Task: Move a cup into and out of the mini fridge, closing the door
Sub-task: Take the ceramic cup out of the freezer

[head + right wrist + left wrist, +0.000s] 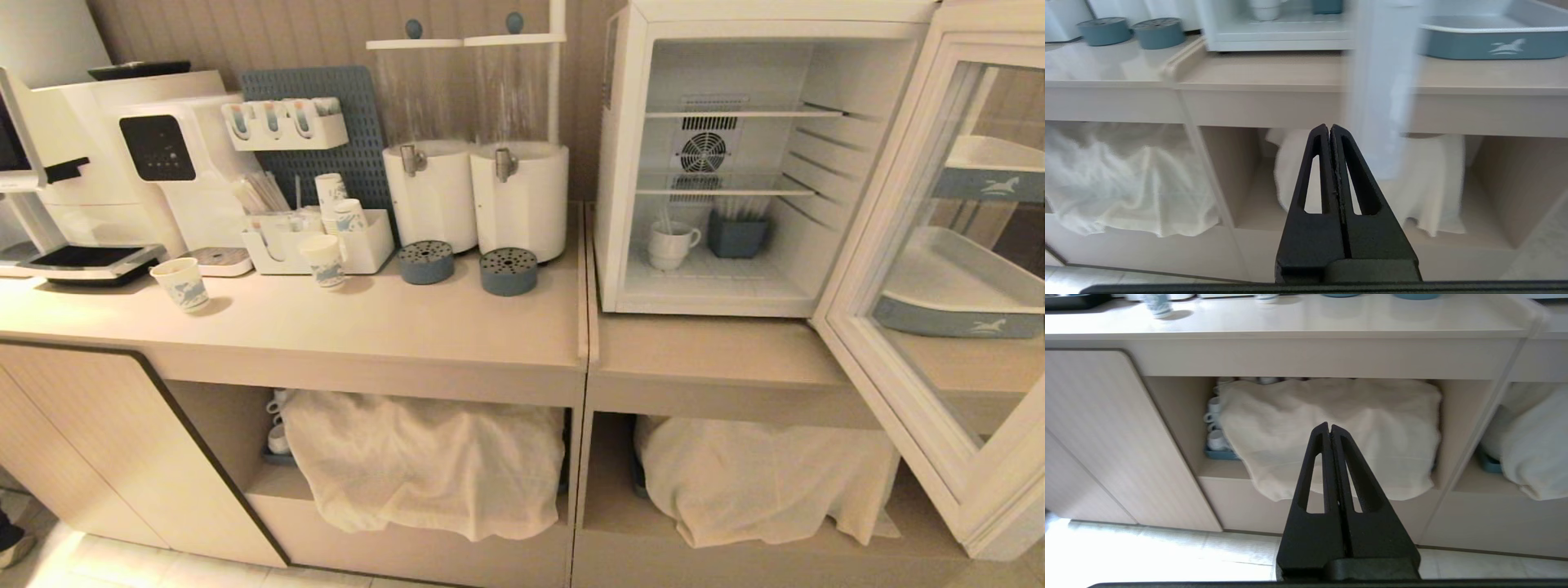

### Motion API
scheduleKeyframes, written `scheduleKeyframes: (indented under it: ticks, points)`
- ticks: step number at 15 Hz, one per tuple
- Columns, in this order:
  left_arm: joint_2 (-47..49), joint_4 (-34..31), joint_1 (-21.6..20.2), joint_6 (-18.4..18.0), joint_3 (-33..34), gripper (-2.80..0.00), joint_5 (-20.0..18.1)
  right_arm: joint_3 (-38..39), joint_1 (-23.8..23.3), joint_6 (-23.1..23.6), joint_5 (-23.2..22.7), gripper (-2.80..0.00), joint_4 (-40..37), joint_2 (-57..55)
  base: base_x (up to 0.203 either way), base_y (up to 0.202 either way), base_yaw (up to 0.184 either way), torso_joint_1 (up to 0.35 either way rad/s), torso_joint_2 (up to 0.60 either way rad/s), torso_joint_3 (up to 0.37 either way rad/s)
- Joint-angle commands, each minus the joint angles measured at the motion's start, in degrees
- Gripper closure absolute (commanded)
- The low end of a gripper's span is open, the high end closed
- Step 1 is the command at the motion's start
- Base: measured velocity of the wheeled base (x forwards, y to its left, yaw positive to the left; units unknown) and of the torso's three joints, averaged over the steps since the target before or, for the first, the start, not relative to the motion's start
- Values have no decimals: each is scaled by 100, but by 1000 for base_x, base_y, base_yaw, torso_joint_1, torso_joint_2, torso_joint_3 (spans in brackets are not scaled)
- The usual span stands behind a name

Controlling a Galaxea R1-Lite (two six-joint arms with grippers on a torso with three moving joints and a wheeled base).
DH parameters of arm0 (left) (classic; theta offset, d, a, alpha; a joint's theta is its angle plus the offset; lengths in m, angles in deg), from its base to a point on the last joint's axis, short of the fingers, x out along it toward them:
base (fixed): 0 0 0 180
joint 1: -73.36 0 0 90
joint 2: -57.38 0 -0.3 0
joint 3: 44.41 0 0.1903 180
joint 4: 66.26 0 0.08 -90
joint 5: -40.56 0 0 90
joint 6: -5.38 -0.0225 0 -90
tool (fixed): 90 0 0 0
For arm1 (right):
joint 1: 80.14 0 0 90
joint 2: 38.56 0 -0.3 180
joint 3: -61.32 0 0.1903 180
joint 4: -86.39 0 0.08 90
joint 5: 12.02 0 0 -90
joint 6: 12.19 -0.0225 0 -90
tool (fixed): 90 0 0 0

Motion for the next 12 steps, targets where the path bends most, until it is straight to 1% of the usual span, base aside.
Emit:
scheduleKeyframes:
  ticks: [1, 12]
  points:
    - [13, -3, -2, -3, 0, 0, -1, 79, 2, 0, -1, 0, 2, 2, 0, 193, -1, 5, -1, -1]
    - [8, -3, -2, 33, 0, 0, -1, 79, 3, 0, -1, 0, 2, 2, 0, 191, 0, 2, 3, 1]
